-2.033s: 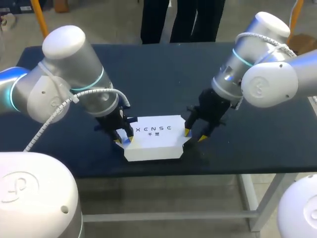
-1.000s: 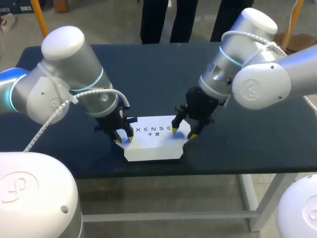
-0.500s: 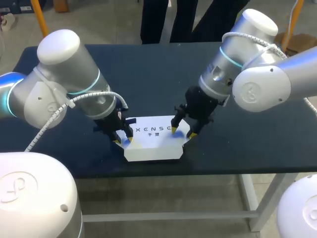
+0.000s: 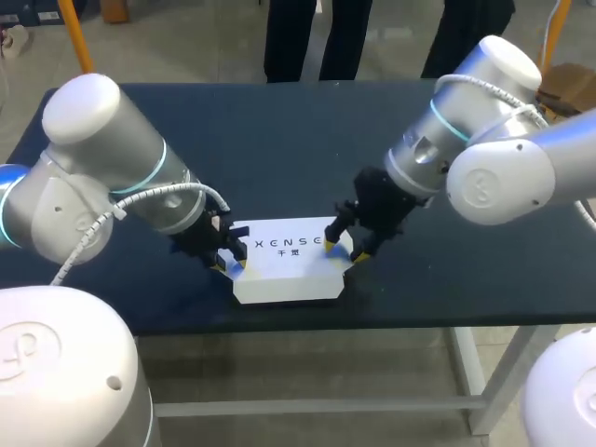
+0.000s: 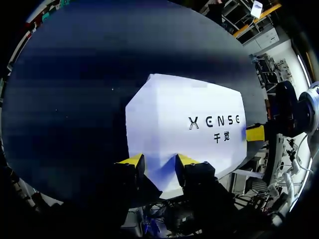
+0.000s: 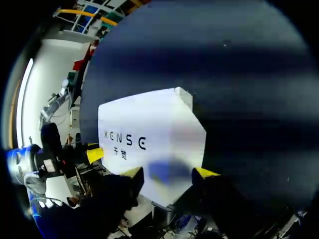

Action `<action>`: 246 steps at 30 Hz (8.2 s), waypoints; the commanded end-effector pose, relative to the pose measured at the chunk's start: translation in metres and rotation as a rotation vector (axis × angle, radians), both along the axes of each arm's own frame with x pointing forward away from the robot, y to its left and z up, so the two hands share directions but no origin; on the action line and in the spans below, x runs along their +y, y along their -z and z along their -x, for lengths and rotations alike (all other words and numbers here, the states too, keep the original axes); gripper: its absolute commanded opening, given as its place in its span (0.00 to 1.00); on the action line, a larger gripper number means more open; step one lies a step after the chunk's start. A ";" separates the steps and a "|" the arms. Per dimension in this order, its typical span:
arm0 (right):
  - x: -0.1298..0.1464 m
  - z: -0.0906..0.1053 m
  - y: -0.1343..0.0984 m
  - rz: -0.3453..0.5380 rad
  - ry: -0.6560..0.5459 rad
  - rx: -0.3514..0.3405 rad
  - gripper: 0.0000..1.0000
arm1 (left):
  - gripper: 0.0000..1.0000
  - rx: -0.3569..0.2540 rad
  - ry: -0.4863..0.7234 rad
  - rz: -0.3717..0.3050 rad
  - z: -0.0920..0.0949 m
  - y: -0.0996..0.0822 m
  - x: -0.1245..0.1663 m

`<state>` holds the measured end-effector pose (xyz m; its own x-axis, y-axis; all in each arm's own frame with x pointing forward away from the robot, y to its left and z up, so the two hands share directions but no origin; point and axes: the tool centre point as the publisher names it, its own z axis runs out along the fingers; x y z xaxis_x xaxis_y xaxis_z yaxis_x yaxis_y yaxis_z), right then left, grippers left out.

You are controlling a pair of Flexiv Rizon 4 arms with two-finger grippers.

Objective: Assemble the packaging by folding the flat box into shape, placing the metal phone stand inside, and closing the box properly

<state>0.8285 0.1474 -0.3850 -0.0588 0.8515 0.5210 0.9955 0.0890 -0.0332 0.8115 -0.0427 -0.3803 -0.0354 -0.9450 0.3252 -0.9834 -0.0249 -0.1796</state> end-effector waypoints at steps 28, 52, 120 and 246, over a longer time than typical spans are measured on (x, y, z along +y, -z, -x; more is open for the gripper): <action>0.008 0.002 0.008 0.018 -0.024 -0.080 0.54 | 0.30 0.014 0.030 0.011 0.000 0.012 -0.007; 0.006 -0.005 0.013 -0.018 -0.042 -0.083 0.51 | 0.36 0.032 0.020 0.077 -0.007 0.021 0.006; 0.009 -0.011 0.017 -0.123 -0.047 -0.030 0.52 | 0.47 0.050 0.093 0.381 -0.024 0.035 -0.001; 0.005 -0.017 0.002 -0.142 0.031 0.094 0.49 | 0.49 0.192 0.061 0.337 -0.019 -0.001 -0.013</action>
